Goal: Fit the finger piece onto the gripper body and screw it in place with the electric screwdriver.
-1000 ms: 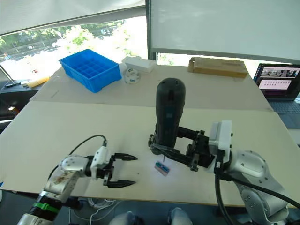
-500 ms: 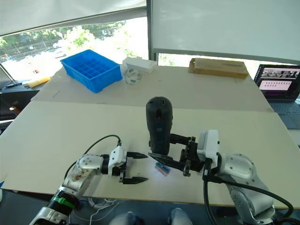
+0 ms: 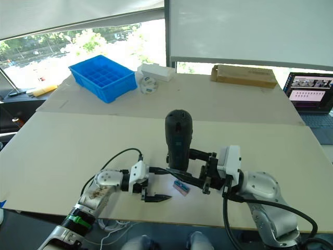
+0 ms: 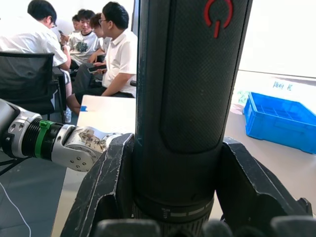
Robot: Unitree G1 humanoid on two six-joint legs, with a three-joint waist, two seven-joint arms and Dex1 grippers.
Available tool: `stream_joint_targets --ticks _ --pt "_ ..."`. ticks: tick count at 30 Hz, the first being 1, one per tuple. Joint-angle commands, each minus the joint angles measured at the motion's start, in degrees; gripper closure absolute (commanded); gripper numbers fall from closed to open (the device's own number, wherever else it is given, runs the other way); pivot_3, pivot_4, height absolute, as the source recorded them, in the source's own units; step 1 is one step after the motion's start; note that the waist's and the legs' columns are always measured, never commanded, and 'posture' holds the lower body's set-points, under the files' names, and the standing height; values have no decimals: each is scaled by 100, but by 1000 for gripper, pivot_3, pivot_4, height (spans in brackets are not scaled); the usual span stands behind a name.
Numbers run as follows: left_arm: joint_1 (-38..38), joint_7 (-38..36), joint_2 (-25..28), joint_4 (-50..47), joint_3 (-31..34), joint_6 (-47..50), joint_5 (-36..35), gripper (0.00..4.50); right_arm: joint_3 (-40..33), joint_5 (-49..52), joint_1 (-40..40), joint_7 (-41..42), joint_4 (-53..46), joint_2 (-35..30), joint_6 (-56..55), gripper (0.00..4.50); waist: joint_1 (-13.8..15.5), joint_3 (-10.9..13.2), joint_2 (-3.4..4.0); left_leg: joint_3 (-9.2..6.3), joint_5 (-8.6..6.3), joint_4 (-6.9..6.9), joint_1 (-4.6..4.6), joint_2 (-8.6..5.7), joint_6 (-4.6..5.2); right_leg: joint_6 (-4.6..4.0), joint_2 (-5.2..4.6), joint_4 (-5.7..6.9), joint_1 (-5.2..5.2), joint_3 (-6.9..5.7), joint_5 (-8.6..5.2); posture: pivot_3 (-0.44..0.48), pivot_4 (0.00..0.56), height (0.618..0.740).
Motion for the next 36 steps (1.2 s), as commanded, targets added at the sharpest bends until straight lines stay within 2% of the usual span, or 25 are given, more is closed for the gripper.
stream_joint_targets --ticks 1,36 --pt "33 -76 -39 -32 -220 86 12 18 -68 28 -54 26 -105 48 -305 2597 0 0 0 0 0 0 0 0 0 0 0 0 0 0 0 0 150 740" --pt "160 -24 0 21 -293 15 76 18 -16 -163 -26 117 129 36 -445 2597 -21 0 0 0 0 2 2 0 0 0 1 2 2 1 0 0 150 740"
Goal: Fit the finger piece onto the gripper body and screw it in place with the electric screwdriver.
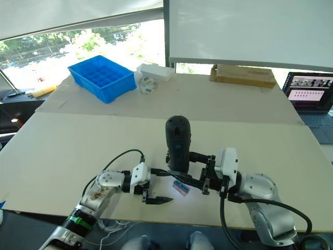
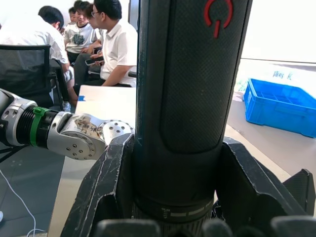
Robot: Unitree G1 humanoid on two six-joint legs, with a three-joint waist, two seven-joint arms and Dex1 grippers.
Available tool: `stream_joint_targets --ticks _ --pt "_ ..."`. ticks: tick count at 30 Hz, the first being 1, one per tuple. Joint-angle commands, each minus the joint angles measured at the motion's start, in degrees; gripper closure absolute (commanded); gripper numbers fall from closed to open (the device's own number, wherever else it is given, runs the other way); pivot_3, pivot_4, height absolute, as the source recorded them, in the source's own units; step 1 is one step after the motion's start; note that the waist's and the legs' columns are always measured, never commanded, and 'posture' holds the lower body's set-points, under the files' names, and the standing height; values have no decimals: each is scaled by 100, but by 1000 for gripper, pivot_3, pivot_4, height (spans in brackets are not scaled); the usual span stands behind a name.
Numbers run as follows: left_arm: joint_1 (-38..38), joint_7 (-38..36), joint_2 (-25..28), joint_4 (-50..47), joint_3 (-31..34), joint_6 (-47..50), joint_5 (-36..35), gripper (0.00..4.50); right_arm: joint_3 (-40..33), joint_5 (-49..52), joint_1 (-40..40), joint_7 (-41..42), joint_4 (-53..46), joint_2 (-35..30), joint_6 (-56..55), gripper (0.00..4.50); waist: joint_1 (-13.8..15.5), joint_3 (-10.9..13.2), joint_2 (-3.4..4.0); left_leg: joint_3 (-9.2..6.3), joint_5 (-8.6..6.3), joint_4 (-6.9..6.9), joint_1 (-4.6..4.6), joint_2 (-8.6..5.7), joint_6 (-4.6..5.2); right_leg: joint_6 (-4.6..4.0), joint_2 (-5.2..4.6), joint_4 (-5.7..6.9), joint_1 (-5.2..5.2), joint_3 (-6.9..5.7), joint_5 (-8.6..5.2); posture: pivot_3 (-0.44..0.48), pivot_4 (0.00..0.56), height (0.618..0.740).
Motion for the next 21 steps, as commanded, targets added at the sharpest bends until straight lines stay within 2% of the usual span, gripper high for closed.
stream_joint_targets --ticks 1,21 --pt "125 -7 -34 49 -202 54 59 18 -94 48 -107 11 -156 18 -280 2597 0 0 0 0 0 0 0 0 0 0 0 0 0 0 0 0 150 740" --pt "176 40 -44 29 -229 84 71 18 -78 -35 -209 -10 -56 69 -318 2597 1 -1 1 0 0 0 2 0 0 0 0 1 2 0 0 0 150 740"
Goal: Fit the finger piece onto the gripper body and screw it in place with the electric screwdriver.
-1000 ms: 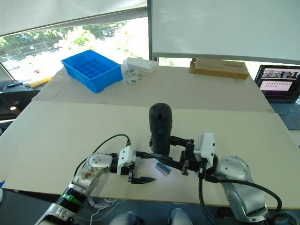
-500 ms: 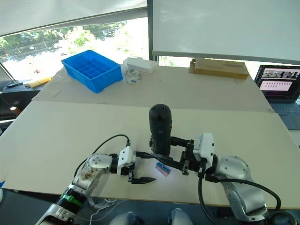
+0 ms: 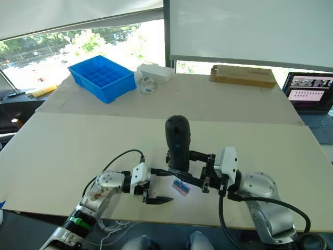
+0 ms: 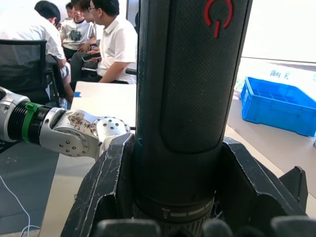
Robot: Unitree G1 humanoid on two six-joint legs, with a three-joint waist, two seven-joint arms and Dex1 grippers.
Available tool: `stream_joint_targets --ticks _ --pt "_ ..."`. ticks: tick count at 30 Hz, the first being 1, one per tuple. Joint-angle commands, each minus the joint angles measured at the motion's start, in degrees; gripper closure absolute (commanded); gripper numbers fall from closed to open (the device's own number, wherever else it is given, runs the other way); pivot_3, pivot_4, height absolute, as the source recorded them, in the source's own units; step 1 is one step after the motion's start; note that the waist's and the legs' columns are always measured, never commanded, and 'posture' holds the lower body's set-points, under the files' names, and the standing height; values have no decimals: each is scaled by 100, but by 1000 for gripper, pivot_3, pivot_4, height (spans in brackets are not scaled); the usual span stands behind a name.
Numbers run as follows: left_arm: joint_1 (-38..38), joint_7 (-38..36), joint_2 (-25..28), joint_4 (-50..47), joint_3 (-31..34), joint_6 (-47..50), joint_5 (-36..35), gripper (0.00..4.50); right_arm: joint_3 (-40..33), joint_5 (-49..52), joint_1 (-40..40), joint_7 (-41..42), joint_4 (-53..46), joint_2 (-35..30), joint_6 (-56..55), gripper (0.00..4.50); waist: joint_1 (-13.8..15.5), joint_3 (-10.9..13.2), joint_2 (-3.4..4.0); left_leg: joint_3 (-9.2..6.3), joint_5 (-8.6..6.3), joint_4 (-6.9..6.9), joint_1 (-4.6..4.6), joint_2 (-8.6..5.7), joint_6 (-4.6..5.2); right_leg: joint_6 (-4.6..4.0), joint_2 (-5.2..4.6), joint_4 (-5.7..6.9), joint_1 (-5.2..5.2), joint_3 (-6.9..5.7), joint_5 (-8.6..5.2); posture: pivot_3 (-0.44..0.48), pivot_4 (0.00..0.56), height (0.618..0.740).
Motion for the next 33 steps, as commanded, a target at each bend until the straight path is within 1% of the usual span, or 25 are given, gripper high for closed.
stream_joint_targets --ticks 1,33 --pt "150 -11 -29 33 -229 99 70 18 -78 83 -128 -13 -177 39 -262 2597 -1 0 0 0 0 0 0 0 0 0 0 0 0 0 0 0 150 740" --pt "206 23 -16 -76 -239 188 64 18 20 48 -137 -56 -166 41 -206 2597 -14 0 0 0 0 0 0 0 0 0 1 0 0 0 0 0 150 740"
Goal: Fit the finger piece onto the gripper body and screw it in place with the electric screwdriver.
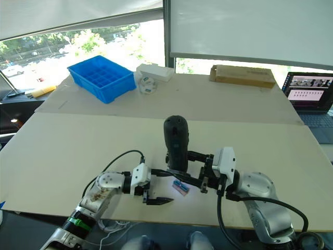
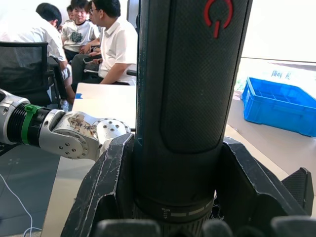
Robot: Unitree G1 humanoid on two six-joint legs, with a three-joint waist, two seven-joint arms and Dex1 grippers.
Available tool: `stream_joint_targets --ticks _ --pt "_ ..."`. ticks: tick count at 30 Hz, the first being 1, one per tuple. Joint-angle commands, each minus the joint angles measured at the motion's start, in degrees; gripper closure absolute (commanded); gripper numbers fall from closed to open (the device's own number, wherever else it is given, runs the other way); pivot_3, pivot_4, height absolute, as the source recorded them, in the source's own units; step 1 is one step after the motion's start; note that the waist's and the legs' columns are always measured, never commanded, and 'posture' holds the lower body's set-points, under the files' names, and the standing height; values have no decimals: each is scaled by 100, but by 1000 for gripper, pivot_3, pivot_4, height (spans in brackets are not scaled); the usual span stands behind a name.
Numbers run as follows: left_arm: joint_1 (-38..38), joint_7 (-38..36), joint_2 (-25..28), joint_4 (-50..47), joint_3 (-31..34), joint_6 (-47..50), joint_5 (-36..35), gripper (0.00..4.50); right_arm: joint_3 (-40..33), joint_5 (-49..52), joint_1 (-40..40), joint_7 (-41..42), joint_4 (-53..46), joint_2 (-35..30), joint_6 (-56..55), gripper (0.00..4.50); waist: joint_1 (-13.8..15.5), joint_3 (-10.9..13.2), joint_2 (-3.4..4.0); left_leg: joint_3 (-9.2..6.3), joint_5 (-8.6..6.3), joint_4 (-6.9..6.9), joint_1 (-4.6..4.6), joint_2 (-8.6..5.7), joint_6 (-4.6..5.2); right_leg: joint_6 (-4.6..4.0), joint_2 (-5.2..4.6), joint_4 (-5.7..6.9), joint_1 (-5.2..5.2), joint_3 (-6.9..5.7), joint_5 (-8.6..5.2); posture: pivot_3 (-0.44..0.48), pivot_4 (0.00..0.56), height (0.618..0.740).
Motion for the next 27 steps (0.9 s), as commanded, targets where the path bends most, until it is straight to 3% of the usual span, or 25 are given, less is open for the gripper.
stream_joint_targets --ticks 1,27 --pt "148 -20 -22 24 -225 142 43 18 -63 55 -113 -31 -164 23 -205 2597 0 0 0 0 0 0 0 0 0 0 0 0 0 0 0 0 150 740" --pt "131 -7 -39 23 -221 177 50 18 71 -122 -1 -58 -83 -64 -68 2597 -1 -1 1 0 0 -1 7 0 0 0 0 0 6 1 0 0 150 740"
